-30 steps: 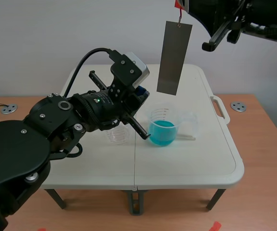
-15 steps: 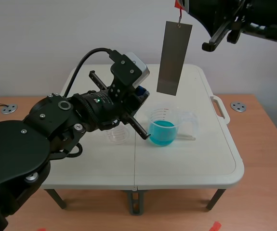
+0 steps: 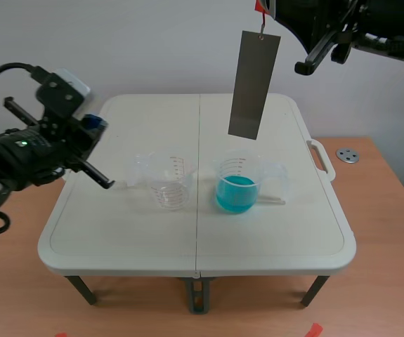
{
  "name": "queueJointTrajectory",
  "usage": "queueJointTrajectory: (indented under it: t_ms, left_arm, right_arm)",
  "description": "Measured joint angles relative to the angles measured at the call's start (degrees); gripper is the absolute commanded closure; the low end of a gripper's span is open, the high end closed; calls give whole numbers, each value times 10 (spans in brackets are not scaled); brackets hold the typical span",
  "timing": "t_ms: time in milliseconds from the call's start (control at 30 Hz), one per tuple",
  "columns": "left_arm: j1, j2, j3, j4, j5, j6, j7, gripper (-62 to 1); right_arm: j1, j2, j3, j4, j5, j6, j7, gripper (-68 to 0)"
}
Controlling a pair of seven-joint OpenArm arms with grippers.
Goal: Hold the metal plate by the orange handle, dip it into the blue solution, take it out and point at it, then put the plate back in the beaker on the left.
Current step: 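Point at the plate with the left hand, then lower the plate into the blue solution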
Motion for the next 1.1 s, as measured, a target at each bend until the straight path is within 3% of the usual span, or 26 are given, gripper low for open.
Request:
queueJointTrajectory:
  t_ms: [167, 333, 500, 633, 767, 900, 967, 1100]
  left_arm:
    - [105, -98, -65, 62, -71, -1, -2, -19]
    - [229, -182, -107, 75, -140, -1, -1, -19]
    - [349, -230, -143, 71, -174, 2, -2, -19]
    - [441, -233, -152, 68, -185, 5, -7, -19]
    - [506, -204, -151, 50, -185, -2, -23, -19]
    - [539, -163, -150, 25, -185, -8, -23, -19]
    - [548, -146, -149, 14, -183, -30, -23, -18]
    - [553, -127, -132, -13, -183, -44, -23, -18]
  right_arm:
    - [0, 0, 0, 0, 0, 0, 0, -13]
    - [0, 0, 0, 0, 0, 0, 0, -13]
    - [0, -2, 0, -3, -1, 0, 0, -13]
    - [0, -19, 0, -24, -33, 0, 0, -13]
    - [0, -34, 0, -45, -44, 0, 0, -13]
    - [0, -39, 0, -60, -45, 0, 0, -13]
    - [0, -42, 0, -66, -45, 0, 0, -13]
    - [0, -49, 0, -80, -57, 0, 3, -13]
